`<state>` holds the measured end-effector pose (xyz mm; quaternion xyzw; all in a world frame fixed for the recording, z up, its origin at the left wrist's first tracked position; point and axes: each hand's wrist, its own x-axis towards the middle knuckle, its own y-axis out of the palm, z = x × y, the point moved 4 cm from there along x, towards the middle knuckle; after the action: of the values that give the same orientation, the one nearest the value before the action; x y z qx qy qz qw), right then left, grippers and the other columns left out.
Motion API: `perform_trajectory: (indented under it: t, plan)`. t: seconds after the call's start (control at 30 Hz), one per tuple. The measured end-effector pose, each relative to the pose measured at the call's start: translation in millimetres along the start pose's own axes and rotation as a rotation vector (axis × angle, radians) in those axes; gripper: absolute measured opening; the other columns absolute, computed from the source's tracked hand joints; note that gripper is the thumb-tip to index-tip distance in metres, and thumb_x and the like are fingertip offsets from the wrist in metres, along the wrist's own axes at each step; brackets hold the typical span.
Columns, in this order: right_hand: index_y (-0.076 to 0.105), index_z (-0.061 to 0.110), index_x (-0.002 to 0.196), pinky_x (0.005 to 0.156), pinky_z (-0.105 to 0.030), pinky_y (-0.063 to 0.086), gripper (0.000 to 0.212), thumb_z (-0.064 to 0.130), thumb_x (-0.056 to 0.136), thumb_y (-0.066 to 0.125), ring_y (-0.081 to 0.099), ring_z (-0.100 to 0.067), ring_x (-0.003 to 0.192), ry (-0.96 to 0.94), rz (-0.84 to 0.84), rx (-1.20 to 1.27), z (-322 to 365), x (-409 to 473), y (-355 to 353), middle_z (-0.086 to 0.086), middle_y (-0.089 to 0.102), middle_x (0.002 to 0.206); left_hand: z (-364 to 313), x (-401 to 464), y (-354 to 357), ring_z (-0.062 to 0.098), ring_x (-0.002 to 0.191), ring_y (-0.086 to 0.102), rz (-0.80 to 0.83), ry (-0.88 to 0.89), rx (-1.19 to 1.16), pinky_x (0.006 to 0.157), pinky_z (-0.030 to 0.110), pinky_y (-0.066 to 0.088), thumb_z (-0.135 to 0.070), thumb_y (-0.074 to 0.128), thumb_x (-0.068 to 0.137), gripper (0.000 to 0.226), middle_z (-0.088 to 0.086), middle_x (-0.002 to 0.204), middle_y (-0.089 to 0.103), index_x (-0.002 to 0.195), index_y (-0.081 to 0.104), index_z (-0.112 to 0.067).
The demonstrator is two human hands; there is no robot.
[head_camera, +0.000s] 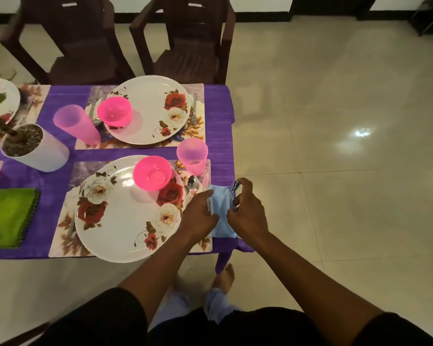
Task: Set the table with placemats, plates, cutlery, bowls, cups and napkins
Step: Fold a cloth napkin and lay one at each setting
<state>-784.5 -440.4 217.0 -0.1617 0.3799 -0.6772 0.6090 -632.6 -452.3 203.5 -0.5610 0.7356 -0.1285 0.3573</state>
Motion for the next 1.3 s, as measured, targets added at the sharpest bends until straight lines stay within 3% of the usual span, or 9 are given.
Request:
perform_trajectory:
  t: [0.27,0.37,0.43,0.6,0.73,0.87,1.0,1.13,1.3]
  plan:
    - [0.036,0.02,0.146,0.098,-0.028,0.053,0.073,0.032,0.088,0.079,0.068,-0.023,0.112,-0.025,0.047,0.045,5,3,7,-0.003,0.064,0.131,1,-1,2,0.023,0.141,0.05,-0.012,-0.047,-0.056,0.118,0.036,0.04,-0.004,0.063,0.095,0.063,0.003,0.159,0.047,0.154,0.045,-0.016]
    - [0.039,0.016,0.148,0.104,-0.024,0.04,0.068,0.035,0.092,0.074,0.061,-0.023,0.124,-0.043,0.143,0.096,8,1,12,-0.004,0.059,0.14,-1,-2,0,0.017,0.133,0.053,-0.032,-0.066,-0.106,0.109,0.021,0.038,-0.009,0.053,0.103,0.048,0.003,0.154,0.052,0.15,0.05,-0.016]
    - [0.038,0.017,0.148,0.108,-0.035,0.047,0.067,0.031,0.093,0.073,0.062,-0.024,0.122,-0.071,0.196,0.195,10,-5,17,-0.006,0.06,0.136,-3,-3,-1,0.01,0.122,0.054,-0.05,-0.061,-0.15,0.1,0.012,0.037,-0.015,0.046,0.107,0.041,0.002,0.148,0.057,0.147,0.053,-0.02]
    - [0.042,0.012,0.146,0.105,-0.032,0.05,0.06,0.03,0.096,0.07,0.057,-0.007,0.108,-0.095,0.195,0.174,7,-10,25,0.004,0.058,0.126,-3,-1,-2,0.022,0.135,0.055,-0.036,-0.086,-0.207,0.116,0.042,0.043,-0.023,0.043,0.111,0.041,0.002,0.151,0.055,0.151,0.049,-0.021]
    - [0.06,0.021,0.135,0.097,-0.019,0.042,0.038,0.031,0.099,0.065,0.06,-0.017,0.117,-0.068,0.053,-0.103,-6,-4,20,-0.004,0.061,0.131,-5,-3,-3,0.021,0.131,0.057,-0.04,-0.059,-0.155,0.107,0.029,0.042,-0.017,0.055,0.104,0.046,0.0,0.147,0.058,0.15,0.051,-0.018]
    - [0.064,0.022,0.131,0.088,-0.014,0.039,0.034,0.022,0.097,0.068,0.061,-0.018,0.113,-0.007,0.056,-0.123,-14,4,18,-0.005,0.06,0.128,0,-5,-2,0.016,0.112,0.061,-0.012,-0.068,-0.115,0.106,0.029,0.048,-0.008,0.06,0.1,0.041,0.003,0.131,0.066,0.142,0.058,-0.01]
    - [0.057,0.018,0.129,0.089,-0.025,0.054,0.033,0.021,0.098,0.068,0.067,-0.019,0.103,0.069,0.061,-0.022,-17,9,19,-0.004,0.067,0.122,3,-8,1,0.021,0.122,0.064,-0.07,-0.069,0.028,0.099,0.021,0.04,-0.023,0.066,0.1,0.039,0.003,0.137,0.066,0.138,0.063,-0.016]
    - [0.056,0.017,0.128,0.076,-0.022,0.05,0.035,0.025,0.097,0.07,0.066,-0.014,0.082,0.187,0.058,0.048,-21,15,20,-0.004,0.073,0.111,2,-3,6,0.021,0.121,0.064,-0.026,-0.09,0.02,0.102,0.023,0.043,-0.025,0.069,0.098,0.043,0.003,0.14,0.064,0.14,0.061,-0.016]
    - [0.067,0.015,0.099,0.084,-0.045,0.063,0.015,0.02,0.089,0.077,0.073,-0.025,0.086,0.478,0.116,0.342,-35,22,24,-0.005,0.074,0.101,0,-4,6,0.023,0.123,0.063,-0.068,-0.081,-0.046,0.108,0.043,0.05,-0.011,0.074,0.091,0.054,0.004,0.143,0.062,0.143,0.059,-0.014]
